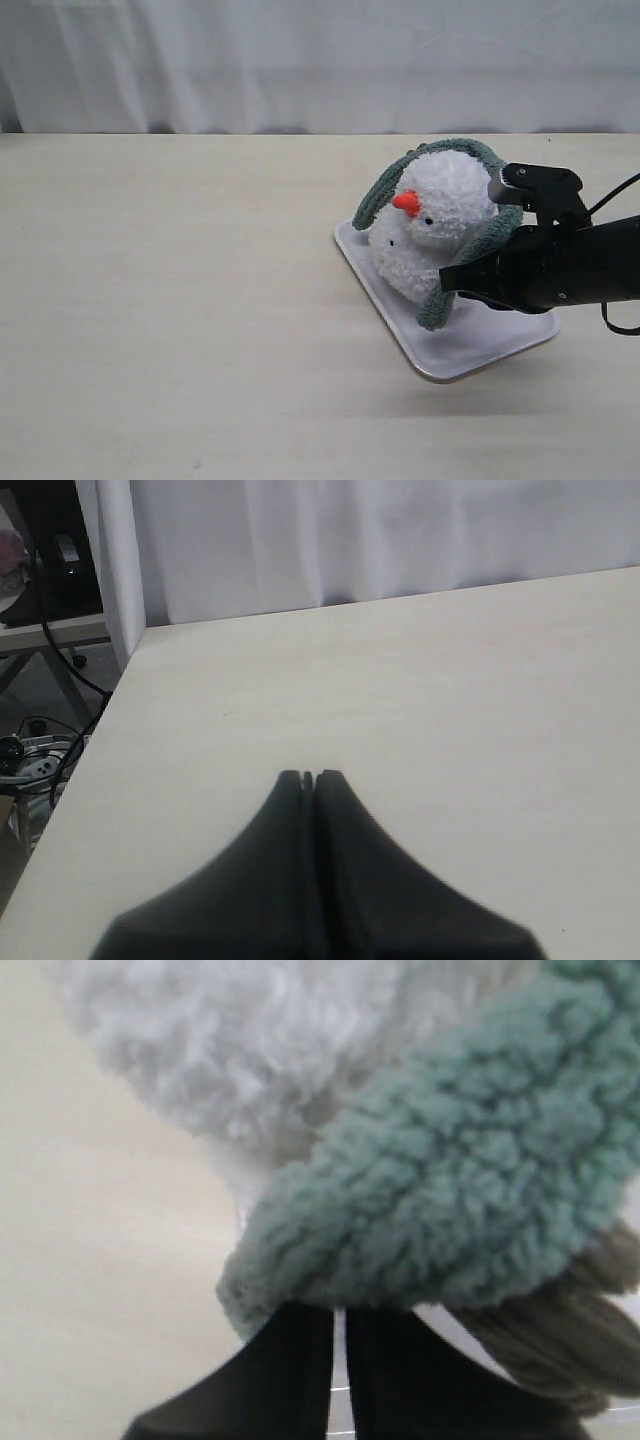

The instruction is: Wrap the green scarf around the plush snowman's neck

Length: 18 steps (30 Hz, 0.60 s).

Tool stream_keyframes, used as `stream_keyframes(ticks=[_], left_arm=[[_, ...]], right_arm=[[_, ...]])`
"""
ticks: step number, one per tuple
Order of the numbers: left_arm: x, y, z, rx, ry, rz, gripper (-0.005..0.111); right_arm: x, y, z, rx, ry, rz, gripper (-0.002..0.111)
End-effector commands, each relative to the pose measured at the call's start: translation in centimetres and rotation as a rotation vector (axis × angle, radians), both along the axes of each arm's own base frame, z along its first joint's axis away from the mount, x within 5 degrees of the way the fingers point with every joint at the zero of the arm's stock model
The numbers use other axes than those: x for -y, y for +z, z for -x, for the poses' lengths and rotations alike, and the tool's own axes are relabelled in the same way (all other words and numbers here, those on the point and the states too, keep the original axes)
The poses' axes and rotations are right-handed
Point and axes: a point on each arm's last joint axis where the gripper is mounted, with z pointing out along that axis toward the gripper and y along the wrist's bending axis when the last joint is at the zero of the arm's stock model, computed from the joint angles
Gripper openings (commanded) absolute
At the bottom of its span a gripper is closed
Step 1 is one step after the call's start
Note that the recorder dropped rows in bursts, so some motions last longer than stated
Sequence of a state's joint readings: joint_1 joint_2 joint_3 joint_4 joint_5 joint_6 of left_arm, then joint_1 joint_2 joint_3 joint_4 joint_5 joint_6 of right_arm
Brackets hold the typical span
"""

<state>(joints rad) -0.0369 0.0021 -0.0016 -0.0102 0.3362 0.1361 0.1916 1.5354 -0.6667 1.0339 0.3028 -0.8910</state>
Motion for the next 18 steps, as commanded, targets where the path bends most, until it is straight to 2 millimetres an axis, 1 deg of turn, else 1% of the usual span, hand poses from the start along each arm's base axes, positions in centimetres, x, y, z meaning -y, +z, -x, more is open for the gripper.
stream_keyframes(ticks=[1, 5, 9, 12, 13, 14, 16, 17, 18], left_arm=[[0.1, 0.1, 0.0, 0.013, -0.01, 0.002, 0.0], [0.1, 0.1, 0.0, 0.013, -0.01, 0.002, 0.0], [0.1, 0.1, 0.0, 0.013, -0.01, 0.002, 0.0], [0.1, 0.1, 0.0, 0.013, -0.01, 0.002, 0.0], [0.1, 0.1, 0.0, 0.013, -0.01, 0.002, 0.0], [0.1, 0.1, 0.0, 0.013, -0.01, 0.002, 0.0], [0.1, 0.1, 0.0, 0.013, -0.01, 0.002, 0.0], [0.1, 0.1, 0.0, 0.013, -0.01, 0.002, 0.0], [0.1, 0.1, 0.0, 0.013, -0.01, 0.002, 0.0]], right_arm=[[-0.6, -0.2, 0.0, -0.014, 0.07, -0.048, 0.004], [-0.7, -1.5, -0.3, -0.059, 0.061, -0.043, 0.004], [-0.7, -2.0, -0.3, -0.076, 0.06, -0.042, 0.004], [-0.9, -1.4, -0.3, -0.051, 0.111, -0.043, 0.004], [-1.2, -0.7, -0.2, -0.041, 0.152, -0.062, 0.005], [-1.4, -0.4, -0.2, -0.043, 0.168, -0.078, 0.008], [-2.5, 0.8, 0.3, -0.102, 0.263, -0.191, 0.023], [-2.8, 1.1, 0.5, -0.128, 0.298, -0.22, 0.027], [-3.4, 1.7, 1.0, -0.177, 0.369, -0.286, 0.032]])
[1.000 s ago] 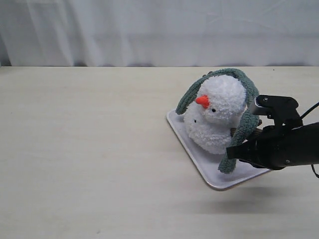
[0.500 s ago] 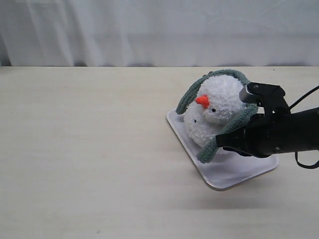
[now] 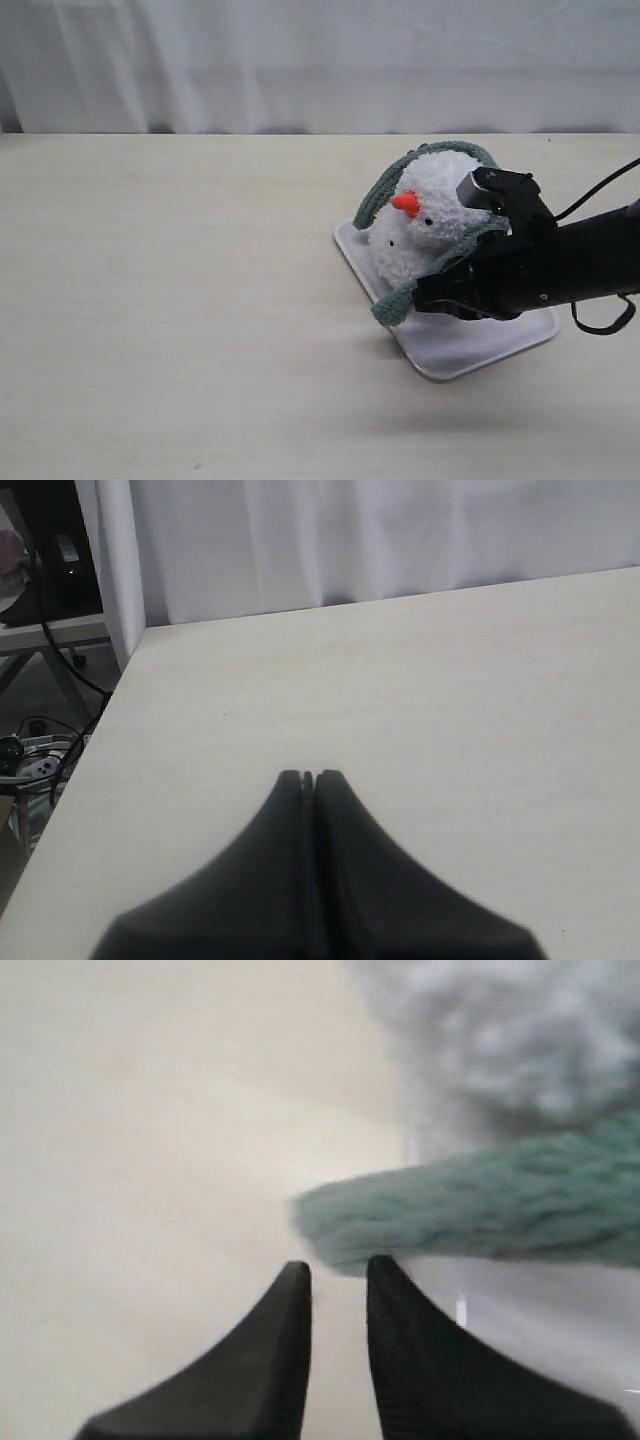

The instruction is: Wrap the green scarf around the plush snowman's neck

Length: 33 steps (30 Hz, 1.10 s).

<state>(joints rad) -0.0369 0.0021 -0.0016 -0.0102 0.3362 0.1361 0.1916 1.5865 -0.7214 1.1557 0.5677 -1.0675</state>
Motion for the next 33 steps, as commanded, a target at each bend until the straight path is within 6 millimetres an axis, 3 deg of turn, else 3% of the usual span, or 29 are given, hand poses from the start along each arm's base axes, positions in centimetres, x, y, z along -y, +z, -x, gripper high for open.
stream_keyframes(ticks=[1, 4, 9, 13, 17, 23, 28, 33], left_arm=[[0.1, 0.1, 0.0, 0.013, -0.01, 0.002, 0.0], [0.1, 0.1, 0.0, 0.013, -0.01, 0.002, 0.0], [0.1, 0.1, 0.0, 0.013, -0.01, 0.002, 0.0], [0.1, 0.1, 0.0, 0.013, -0.01, 0.002, 0.0], [0.1, 0.1, 0.0, 0.013, -0.01, 0.002, 0.0], [0.1, 0.1, 0.0, 0.013, -0.01, 0.002, 0.0], [0.1, 0.1, 0.0, 0.013, -0.01, 0.002, 0.0], [0.1, 0.1, 0.0, 0.013, -0.01, 0.002, 0.0]], right_arm=[[-1.5, 1.8, 1.3, -0.12, 0.183, -0.161, 0.033], [-2.3, 3.3, 1.4, -0.121, 0.273, -0.279, 0.032], [-2.5, 7.4, 0.6, 0.043, 0.306, -0.278, 0.032], [-1.7, 10.9, 0.4, 0.25, 0.268, -0.163, 0.026], [0.5, 13.4, 0.4, 0.423, 0.067, 0.032, 0.013], [3.4, 14.0, -0.4, 0.471, -0.239, 0.23, 0.01], [4.3, 13.8, -2.2, 0.349, -0.294, 0.377, 0.004], [4.0, 13.9, -4.6, 0.139, -0.219, 0.481, 0.004]])
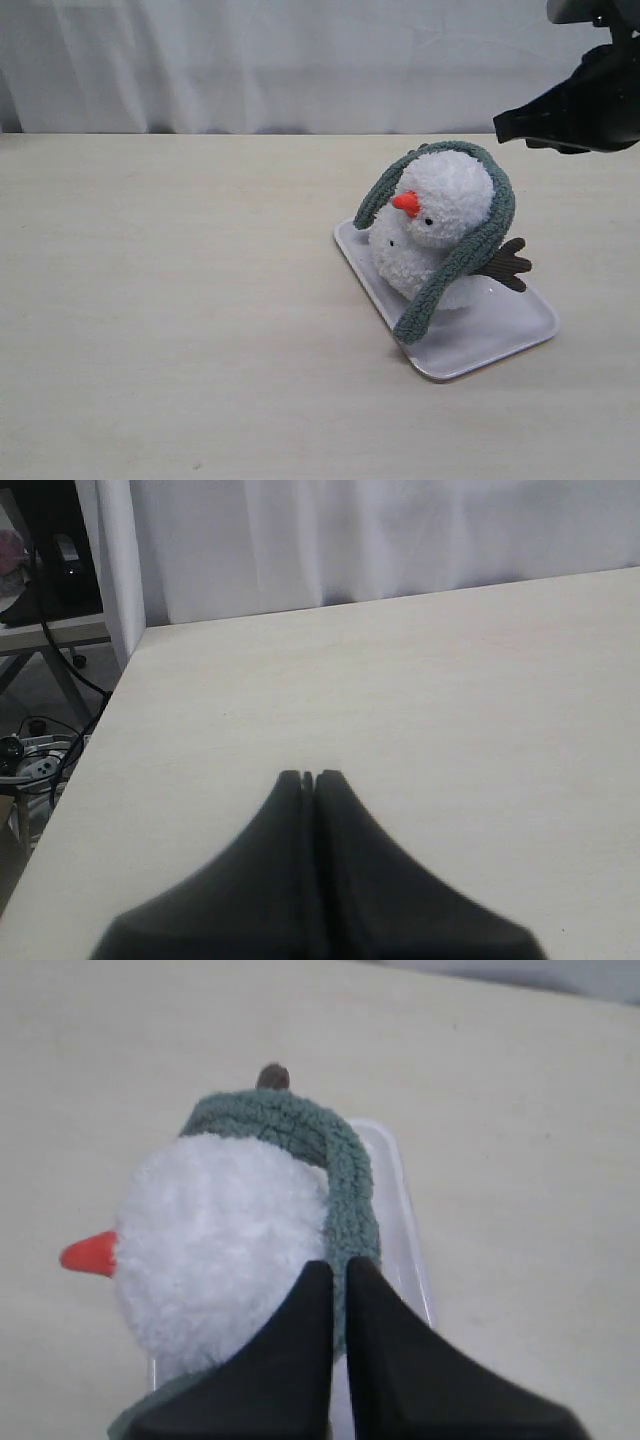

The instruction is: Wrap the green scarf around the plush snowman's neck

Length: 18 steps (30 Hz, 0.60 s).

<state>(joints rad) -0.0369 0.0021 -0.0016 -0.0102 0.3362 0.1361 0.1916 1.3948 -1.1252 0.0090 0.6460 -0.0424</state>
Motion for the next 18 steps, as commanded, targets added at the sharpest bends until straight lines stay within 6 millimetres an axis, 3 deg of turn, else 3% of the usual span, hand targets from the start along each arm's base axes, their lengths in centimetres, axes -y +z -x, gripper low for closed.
stream_keyframes(ticks=[1, 9, 18], left_arm=[[0.1, 0.1, 0.0, 0.013, -0.01, 0.002, 0.0], [0.1, 0.1, 0.0, 0.013, -0.01, 0.002, 0.0], [0.1, 0.1, 0.0, 0.013, -0.01, 0.002, 0.0]], right_arm=[[0.0, -0.5, -2.0, -0.198, 0.012, 0.086, 0.004], [-0.6, -2.8, -4.5, -0.22, 0.019, 0.073, 0.004], [-1.0, -5.3, -6.0, -0.25, 0.018, 0.064, 0.004]])
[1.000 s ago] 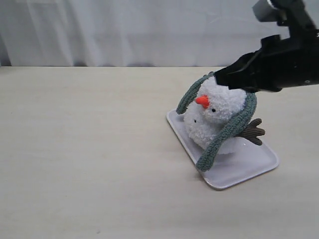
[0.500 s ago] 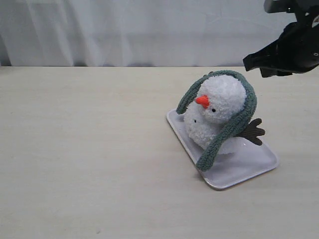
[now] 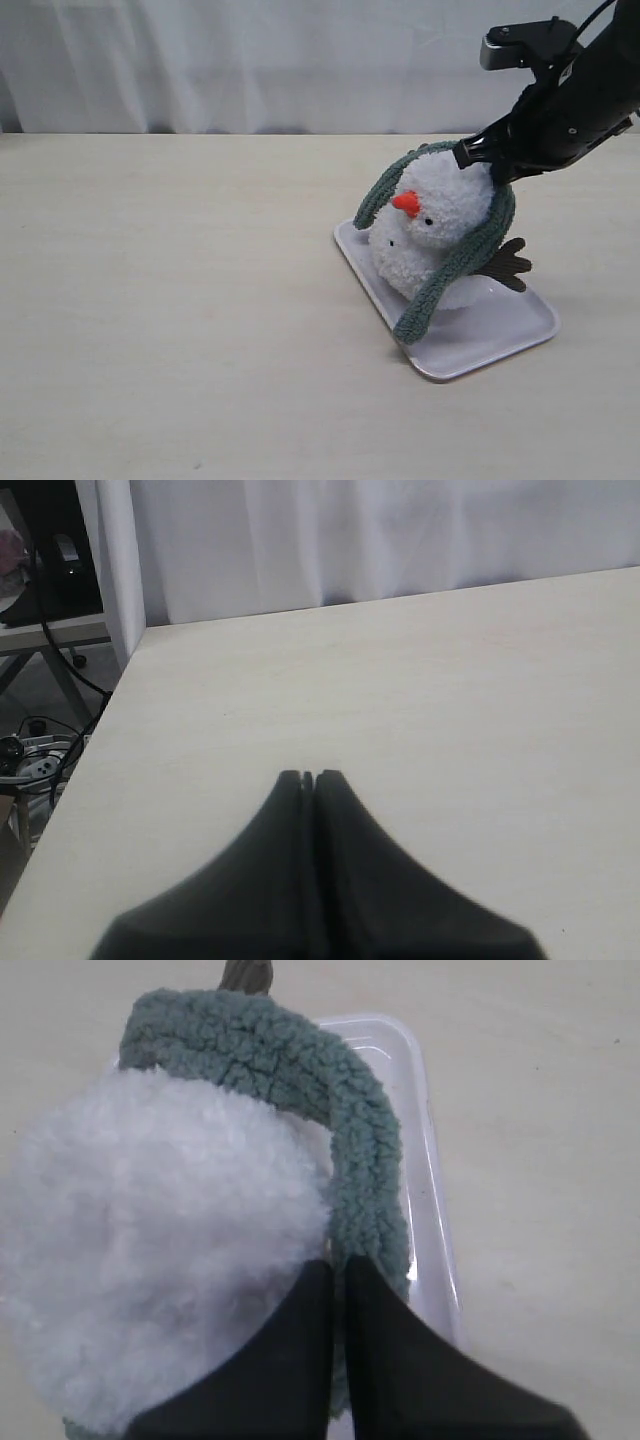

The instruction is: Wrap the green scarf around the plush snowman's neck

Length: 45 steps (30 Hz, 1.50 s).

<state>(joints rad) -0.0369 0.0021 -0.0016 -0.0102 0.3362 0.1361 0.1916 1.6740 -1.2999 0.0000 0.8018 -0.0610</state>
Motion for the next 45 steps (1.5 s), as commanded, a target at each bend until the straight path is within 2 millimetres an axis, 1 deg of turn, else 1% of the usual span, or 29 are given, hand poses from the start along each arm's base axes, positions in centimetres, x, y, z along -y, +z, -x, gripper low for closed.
stream_keyframes(ticks=[1, 6, 13, 20, 25, 31, 33, 39, 41, 43, 45], left_arm=[[0.1, 0.1, 0.0, 0.013, -0.01, 0.002, 0.0], [0.1, 0.1, 0.0, 0.013, -0.01, 0.002, 0.0], [0.1, 0.1, 0.0, 0.013, -0.01, 0.002, 0.0], [0.1, 0.1, 0.0, 0.013, -0.01, 0.002, 0.0], [0.1, 0.1, 0.0, 0.013, -0.01, 0.002, 0.0], [0.1, 0.1, 0.0, 0.013, -0.01, 0.002, 0.0], [0.1, 0.1, 0.0, 0.013, -0.01, 0.002, 0.0], [0.1, 0.1, 0.0, 0.013, -0.01, 0.002, 0.0], [0.1, 0.1, 0.0, 0.013, -0.01, 0.002, 0.0], [0.1, 0.1, 0.0, 0.013, -0.01, 0.002, 0.0], [0.1, 0.1, 0.0, 0.013, -0.01, 0.002, 0.0]], right_arm=[[0.0, -0.8, -0.7, -0.001, -0.001, -0.004, 0.004], [-0.1, -1.4, -1.1, 0.002, 0.001, 0.002, 0.004], [-0.2, -3.1, -1.6, -0.046, 0.001, 0.011, 0.004], [-0.2, -3.0, -1.7, -0.041, 0.001, 0.011, 0.004], [-0.1, -1.9, -1.4, -0.018, 0.001, 0.006, 0.004], [-0.1, 0.5, -0.4, 0.037, -0.005, -0.026, 0.004], [-0.1, 1.4, 0.1, 0.055, 0.001, -0.04, 0.009], [-1.0, 4.0, 1.5, 0.115, 0.087, -0.15, 0.032], [-1.5, 4.5, 1.8, 0.125, 0.107, -0.201, 0.036], [-1.7, 4.8, 1.9, 0.131, 0.111, -0.232, 0.036], [-2.1, 4.6, 2.0, 0.122, 0.141, -0.214, 0.037]])
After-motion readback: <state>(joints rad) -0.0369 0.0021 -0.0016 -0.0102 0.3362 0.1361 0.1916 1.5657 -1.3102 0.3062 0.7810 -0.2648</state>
